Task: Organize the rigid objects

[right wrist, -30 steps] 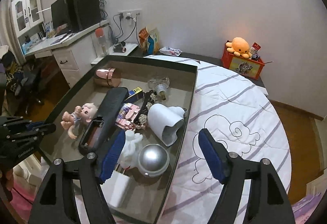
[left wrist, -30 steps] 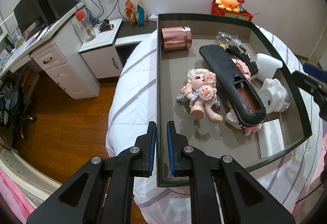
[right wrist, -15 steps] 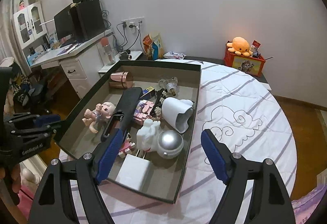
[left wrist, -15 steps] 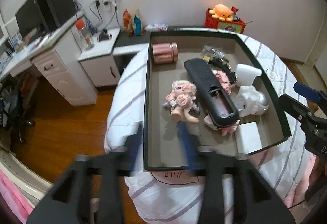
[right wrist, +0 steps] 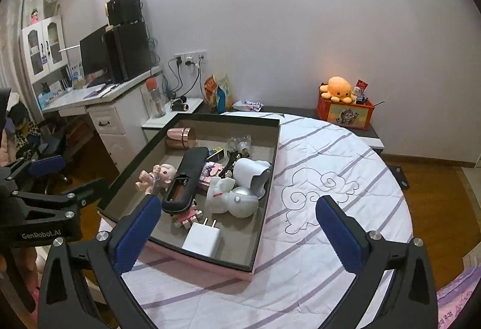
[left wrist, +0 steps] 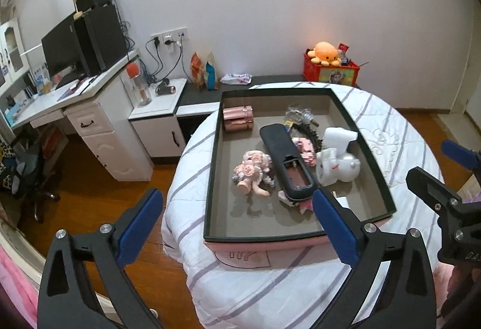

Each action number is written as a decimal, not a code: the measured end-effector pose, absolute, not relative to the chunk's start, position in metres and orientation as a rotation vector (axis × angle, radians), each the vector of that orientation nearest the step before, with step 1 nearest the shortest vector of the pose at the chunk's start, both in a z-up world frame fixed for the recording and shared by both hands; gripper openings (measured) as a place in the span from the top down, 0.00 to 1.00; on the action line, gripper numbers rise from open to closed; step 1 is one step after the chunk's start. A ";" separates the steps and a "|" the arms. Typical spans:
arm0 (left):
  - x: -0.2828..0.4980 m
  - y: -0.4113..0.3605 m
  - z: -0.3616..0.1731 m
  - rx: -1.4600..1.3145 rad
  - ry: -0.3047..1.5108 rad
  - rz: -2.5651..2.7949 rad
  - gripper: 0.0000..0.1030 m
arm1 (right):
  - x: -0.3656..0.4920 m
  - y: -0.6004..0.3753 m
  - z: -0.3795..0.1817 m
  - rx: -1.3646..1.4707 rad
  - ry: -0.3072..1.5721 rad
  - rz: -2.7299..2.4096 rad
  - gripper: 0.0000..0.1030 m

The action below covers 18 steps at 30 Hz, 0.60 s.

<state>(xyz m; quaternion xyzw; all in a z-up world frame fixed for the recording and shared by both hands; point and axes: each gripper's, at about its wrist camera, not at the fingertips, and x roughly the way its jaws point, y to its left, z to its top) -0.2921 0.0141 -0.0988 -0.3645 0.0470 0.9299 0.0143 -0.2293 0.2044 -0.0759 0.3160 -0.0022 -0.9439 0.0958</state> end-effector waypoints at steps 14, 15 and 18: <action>-0.245 0.028 -0.066 -0.929 0.149 2.936 0.00 | -0.187 0.201 -0.044 0.790 0.008 -2.860 0.00; -0.241 0.028 -0.063 -0.910 0.140 2.936 0.00 | -0.184 0.200 -0.042 0.777 0.013 -2.862 0.00; -0.224 0.027 -0.051 -0.818 0.123 2.971 0.00 | -0.169 0.195 -0.030 0.712 0.031 -2.885 0.00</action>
